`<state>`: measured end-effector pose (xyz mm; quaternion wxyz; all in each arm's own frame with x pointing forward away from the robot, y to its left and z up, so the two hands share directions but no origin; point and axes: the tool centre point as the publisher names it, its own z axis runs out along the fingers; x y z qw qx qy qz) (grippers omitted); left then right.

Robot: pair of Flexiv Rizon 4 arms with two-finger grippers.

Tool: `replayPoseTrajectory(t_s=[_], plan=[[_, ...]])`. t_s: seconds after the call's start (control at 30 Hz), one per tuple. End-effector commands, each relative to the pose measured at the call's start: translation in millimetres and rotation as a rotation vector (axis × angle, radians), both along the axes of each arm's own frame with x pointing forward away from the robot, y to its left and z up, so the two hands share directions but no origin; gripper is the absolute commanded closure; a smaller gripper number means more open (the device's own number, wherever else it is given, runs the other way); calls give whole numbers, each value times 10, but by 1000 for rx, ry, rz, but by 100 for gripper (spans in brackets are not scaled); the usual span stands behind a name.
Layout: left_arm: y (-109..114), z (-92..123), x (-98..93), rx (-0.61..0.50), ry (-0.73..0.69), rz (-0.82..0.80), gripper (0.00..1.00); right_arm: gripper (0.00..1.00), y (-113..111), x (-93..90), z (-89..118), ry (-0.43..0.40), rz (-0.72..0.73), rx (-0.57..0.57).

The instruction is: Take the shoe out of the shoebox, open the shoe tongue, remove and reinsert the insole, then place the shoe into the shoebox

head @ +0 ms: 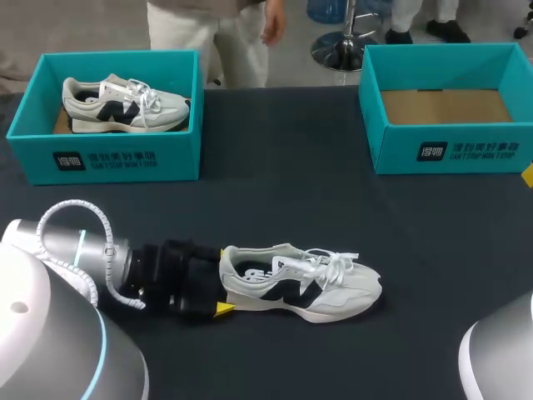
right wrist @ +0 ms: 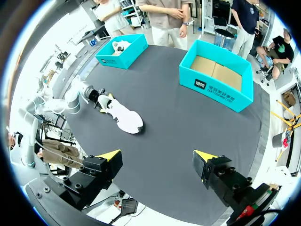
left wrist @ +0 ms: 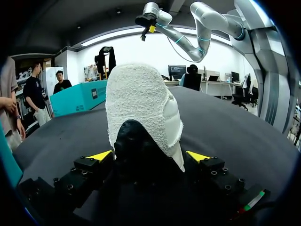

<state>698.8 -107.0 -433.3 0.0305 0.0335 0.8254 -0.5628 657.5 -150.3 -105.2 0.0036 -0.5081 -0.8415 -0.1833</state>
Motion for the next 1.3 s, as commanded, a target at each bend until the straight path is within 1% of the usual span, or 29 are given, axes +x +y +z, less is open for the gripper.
replayPoseTrajectory(t_s=[0.03, 0.07, 0.1, 1.13, 1.2, 1.23, 1.27, 1.3], plan=[[-21, -30, -11, -1, -1, 1, 0, 0, 2, 30, 3, 6, 1, -1], [-22, -32, -11, -5, -5, 10, 28, 0, 2, 30, 3, 6, 1, -1], [-21, -32, -9, -2, -8, 6, 100, 0, 2, 30, 3, 6, 1, -1], [-29, -45, 0, 4, -9, 12, 100, 0, 2, 30, 3, 6, 1, -1], [-29, -45, 0, 4, -9, 12, 100, 0, 106, 83, 62, 25, -1, -40], [-29, -45, 0, 4, -9, 12, 100, 0, 206, 124, 69, 45, -13, -67], [-29, -45, 0, 4, -9, 12, 100, 0, 255, 139, 64, 55, -14, -80], [-29, -45, 0, 4, -9, 12, 100, 0, 376, 174, 39, 67, -29, -98]])
